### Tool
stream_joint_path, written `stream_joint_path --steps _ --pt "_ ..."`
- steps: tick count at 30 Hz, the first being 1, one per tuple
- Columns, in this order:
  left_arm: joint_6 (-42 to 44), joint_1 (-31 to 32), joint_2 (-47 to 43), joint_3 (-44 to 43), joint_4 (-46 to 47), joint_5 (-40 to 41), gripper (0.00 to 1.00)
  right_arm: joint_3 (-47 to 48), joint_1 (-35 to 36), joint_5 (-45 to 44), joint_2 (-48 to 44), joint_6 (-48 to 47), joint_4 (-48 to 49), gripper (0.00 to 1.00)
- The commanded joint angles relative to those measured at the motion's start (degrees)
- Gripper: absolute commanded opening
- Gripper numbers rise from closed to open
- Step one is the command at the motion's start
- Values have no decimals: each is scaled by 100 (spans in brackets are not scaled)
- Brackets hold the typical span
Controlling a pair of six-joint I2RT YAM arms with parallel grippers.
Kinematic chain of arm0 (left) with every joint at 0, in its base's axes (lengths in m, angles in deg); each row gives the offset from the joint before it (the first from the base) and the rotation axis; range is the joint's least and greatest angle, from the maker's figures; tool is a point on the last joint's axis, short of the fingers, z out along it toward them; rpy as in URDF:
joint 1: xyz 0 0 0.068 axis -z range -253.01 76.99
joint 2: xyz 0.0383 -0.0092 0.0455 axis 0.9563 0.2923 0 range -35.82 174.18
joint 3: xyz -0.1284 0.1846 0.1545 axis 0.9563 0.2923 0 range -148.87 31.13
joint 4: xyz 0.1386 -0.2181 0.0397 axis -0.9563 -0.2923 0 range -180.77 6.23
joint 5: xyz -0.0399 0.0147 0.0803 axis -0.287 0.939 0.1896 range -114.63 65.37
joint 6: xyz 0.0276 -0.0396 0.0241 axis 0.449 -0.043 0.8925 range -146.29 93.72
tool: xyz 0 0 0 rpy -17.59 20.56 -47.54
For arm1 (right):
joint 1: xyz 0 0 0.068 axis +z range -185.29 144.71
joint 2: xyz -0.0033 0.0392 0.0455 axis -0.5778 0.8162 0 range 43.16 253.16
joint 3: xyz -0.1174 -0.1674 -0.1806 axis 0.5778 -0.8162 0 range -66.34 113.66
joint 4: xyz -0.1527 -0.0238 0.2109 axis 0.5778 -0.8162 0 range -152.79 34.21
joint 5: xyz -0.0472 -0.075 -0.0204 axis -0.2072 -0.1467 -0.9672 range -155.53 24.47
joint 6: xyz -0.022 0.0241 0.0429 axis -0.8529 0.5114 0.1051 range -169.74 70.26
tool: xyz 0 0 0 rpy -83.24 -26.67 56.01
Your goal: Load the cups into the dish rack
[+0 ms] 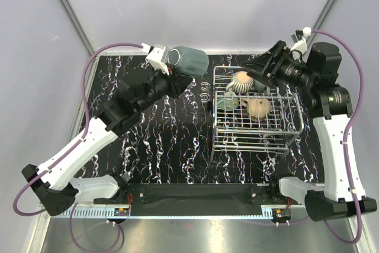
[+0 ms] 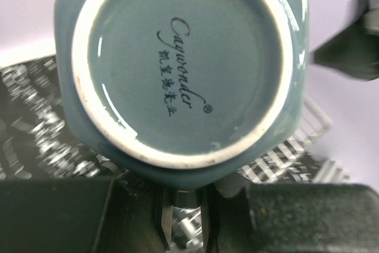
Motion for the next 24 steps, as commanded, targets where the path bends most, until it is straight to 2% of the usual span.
stream_joint_path --steps 1,3,5,7,9,10,14,19,24 --pt "251 -242 61 -543 215 -302 0 589 44 -890 294 -1555 -1396 68" --pt "339 -366 220 -805 -56 -284 0 800 44 -1357 329 -2133 -1808 62" --pt "479 -445 536 -999 -233 -275 0 1063 44 -2298 364 -2504 -2204 57" --pt "532 -551 877 -1236 -392 -293 0 1214 44 -2860 408 -2979 -2355 56" --pt "638 -586 1098 -1360 -410 -258 0 1442 35 -3152 453 -3234 -2540 53" --pt "751 -612 1204 -1430 -383 -249 0 1495 44 -3310 470 -3287 -2575 49" --pt "1033 -788 1766 -1720 -374 -293 0 1610 35 -3540 426 -3358 -2628 41" --pt "1569 -964 2408 -1659 223 -415 0 1785 44 -3540 400 -3332 -2672 41" --pt "1613 -1192 3382 -2378 188 -846 0 2084 35 -3671 339 -3314 -2795 39"
